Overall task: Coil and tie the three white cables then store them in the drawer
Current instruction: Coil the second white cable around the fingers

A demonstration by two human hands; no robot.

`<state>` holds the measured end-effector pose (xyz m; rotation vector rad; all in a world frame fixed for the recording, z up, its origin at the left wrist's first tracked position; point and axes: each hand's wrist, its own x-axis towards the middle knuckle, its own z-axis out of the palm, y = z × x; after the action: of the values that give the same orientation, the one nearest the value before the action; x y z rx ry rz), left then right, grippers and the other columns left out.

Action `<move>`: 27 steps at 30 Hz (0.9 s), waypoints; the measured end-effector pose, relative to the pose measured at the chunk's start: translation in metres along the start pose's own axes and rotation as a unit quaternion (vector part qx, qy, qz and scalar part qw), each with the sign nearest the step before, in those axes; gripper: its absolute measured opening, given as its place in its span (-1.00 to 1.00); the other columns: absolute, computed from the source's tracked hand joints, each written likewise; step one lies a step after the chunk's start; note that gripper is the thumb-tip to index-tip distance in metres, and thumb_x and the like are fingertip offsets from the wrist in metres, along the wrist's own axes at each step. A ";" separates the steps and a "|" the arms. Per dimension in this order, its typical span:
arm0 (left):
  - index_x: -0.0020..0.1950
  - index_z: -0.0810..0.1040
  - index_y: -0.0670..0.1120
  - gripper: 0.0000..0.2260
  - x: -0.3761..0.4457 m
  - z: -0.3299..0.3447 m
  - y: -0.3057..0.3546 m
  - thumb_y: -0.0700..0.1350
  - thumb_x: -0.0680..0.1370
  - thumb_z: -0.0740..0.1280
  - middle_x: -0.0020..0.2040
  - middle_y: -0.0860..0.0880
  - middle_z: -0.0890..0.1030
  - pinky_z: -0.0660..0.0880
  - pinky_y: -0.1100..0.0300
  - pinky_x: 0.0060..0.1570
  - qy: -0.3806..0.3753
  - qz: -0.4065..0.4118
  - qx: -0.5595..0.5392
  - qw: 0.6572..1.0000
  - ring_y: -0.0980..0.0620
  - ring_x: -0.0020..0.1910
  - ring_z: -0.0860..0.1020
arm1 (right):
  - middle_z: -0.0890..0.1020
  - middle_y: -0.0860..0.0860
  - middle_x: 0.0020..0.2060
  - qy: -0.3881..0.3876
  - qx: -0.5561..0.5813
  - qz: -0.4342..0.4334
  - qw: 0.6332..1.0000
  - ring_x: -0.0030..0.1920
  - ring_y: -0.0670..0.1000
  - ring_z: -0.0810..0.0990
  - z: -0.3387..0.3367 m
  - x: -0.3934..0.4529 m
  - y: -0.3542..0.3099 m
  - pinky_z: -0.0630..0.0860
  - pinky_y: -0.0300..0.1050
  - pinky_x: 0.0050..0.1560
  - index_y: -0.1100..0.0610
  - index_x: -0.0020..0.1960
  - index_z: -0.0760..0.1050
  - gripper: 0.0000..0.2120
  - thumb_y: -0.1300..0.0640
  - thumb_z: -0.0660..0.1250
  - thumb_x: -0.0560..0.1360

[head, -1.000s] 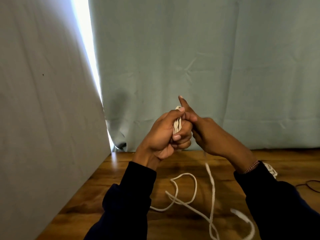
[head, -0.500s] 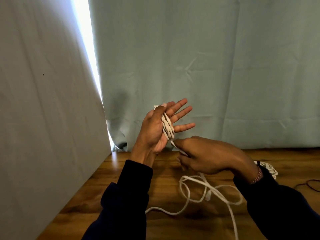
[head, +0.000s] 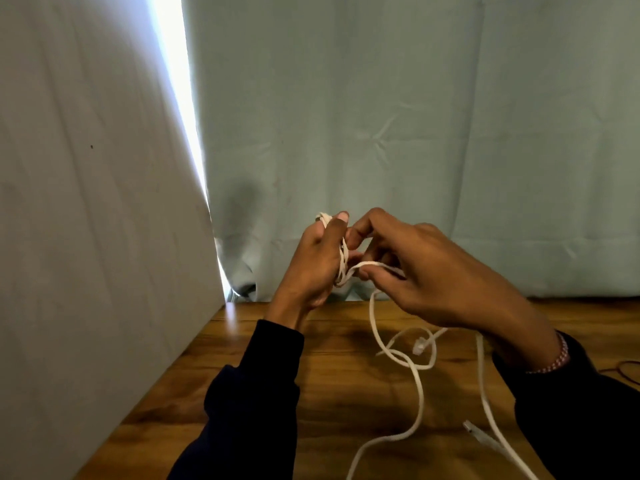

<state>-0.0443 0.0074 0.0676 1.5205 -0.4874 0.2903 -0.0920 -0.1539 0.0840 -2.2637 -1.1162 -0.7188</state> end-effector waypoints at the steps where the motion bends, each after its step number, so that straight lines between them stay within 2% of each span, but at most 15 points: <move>1: 0.05 0.56 -0.27 -0.61 -0.001 0.000 0.001 -0.01 0.72 0.09 -0.20 -0.20 0.68 0.52 0.20 -0.40 -0.009 0.004 0.023 1.000 -0.06 -0.33 0.65 | 0.65 -0.09 -0.12 0.032 -0.017 -0.017 0.999 -0.17 -0.09 0.66 0.001 0.002 0.005 0.64 -0.10 -0.19 0.01 0.22 0.39 -0.71 0.17 0.39 0.56; 4: -0.15 0.52 -0.19 -0.58 -0.002 -0.001 0.003 0.00 0.73 0.04 -0.42 -0.06 0.57 0.40 0.17 -0.42 -0.066 0.002 0.042 0.997 0.01 -0.50 0.45 | 0.65 -0.06 -0.16 0.131 -0.134 -0.073 0.980 -0.21 -0.03 0.63 0.010 0.007 0.019 0.61 0.01 -0.16 0.06 0.12 0.45 -0.79 0.12 0.42 0.55; 7: -0.18 0.50 -0.19 -0.53 0.000 -0.005 0.001 0.09 0.71 0.05 -0.43 -0.09 0.48 0.27 0.20 -0.46 -0.087 -0.031 0.041 0.995 0.07 -0.53 0.31 | 0.66 0.01 -0.22 0.180 -0.216 -0.116 0.953 -0.24 0.02 0.62 0.014 0.010 0.032 0.50 -0.05 -0.08 0.13 0.04 0.53 -0.82 0.07 0.43 0.52; 10: -0.16 0.52 -0.17 -0.47 0.000 -0.005 0.003 0.25 0.65 0.08 -0.42 -0.12 0.46 0.22 0.22 -0.48 -0.118 -0.055 0.058 0.990 0.06 -0.53 0.29 | 0.66 0.08 -0.21 0.184 -0.254 -0.170 0.934 -0.23 0.07 0.62 0.013 0.010 0.044 0.43 -0.07 -0.08 0.21 0.00 0.60 -0.84 0.17 0.48 0.48; 14: -0.04 0.47 -0.20 -0.42 0.000 -0.011 0.005 0.35 0.51 0.15 -0.46 -0.08 0.42 0.18 0.24 -0.50 -0.174 -0.082 0.044 0.980 0.06 -0.54 0.21 | 0.66 0.13 -0.11 0.159 -0.271 -0.202 0.928 -0.15 0.10 0.60 0.019 0.011 0.051 0.50 -0.02 -0.12 0.26 0.08 0.59 -0.86 0.29 0.44 0.53; 19: -0.21 0.43 -0.14 -0.57 -0.002 -0.019 0.007 0.24 0.49 0.33 -0.47 -0.10 0.39 0.23 0.30 -0.57 -0.222 -0.080 0.033 0.971 0.08 -0.57 0.26 | 0.68 0.16 -0.04 0.213 -0.296 -0.200 0.910 -0.06 0.14 0.62 0.019 0.010 0.058 0.50 -0.02 -0.08 0.28 0.09 0.62 -0.87 0.27 0.37 0.57; 22: -0.25 0.39 -0.13 -0.66 -0.002 -0.017 0.003 0.05 0.62 0.28 -0.52 -0.07 0.37 0.16 0.28 -0.58 -0.264 -0.105 -0.003 0.959 0.10 -0.61 0.24 | 0.72 0.08 -0.02 0.248 -0.327 -0.169 0.896 -0.05 0.14 0.63 0.024 0.009 0.066 0.46 -0.01 -0.12 0.18 0.13 0.66 -0.83 0.27 0.36 0.58; 25: -0.27 0.37 -0.13 -0.68 0.000 -0.017 0.001 -0.01 0.63 0.22 -0.56 -0.04 0.34 0.08 0.27 -0.56 -0.297 -0.126 -0.068 0.944 0.13 -0.65 0.23 | 0.73 0.01 -0.05 0.257 -0.285 -0.094 0.919 -0.08 0.11 0.64 0.031 0.009 0.072 0.49 -0.03 -0.14 0.11 0.19 0.66 -0.75 0.25 0.36 0.54; 27: -0.27 0.48 -0.17 -0.69 0.000 -0.015 0.000 -0.06 0.62 0.21 -0.58 -0.03 0.34 0.08 0.29 -0.56 -0.317 -0.118 -0.100 0.936 0.14 -0.67 0.21 | 0.74 0.02 -0.08 0.240 -0.208 -0.051 0.947 -0.11 0.10 0.66 0.031 0.010 0.071 0.58 0.02 -0.14 0.10 0.17 0.67 -0.75 0.13 0.33 0.55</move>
<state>-0.0423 0.0225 0.0674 1.4349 -0.8037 -0.4467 -0.0217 -0.1660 0.0532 -2.1730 -0.9044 -1.5760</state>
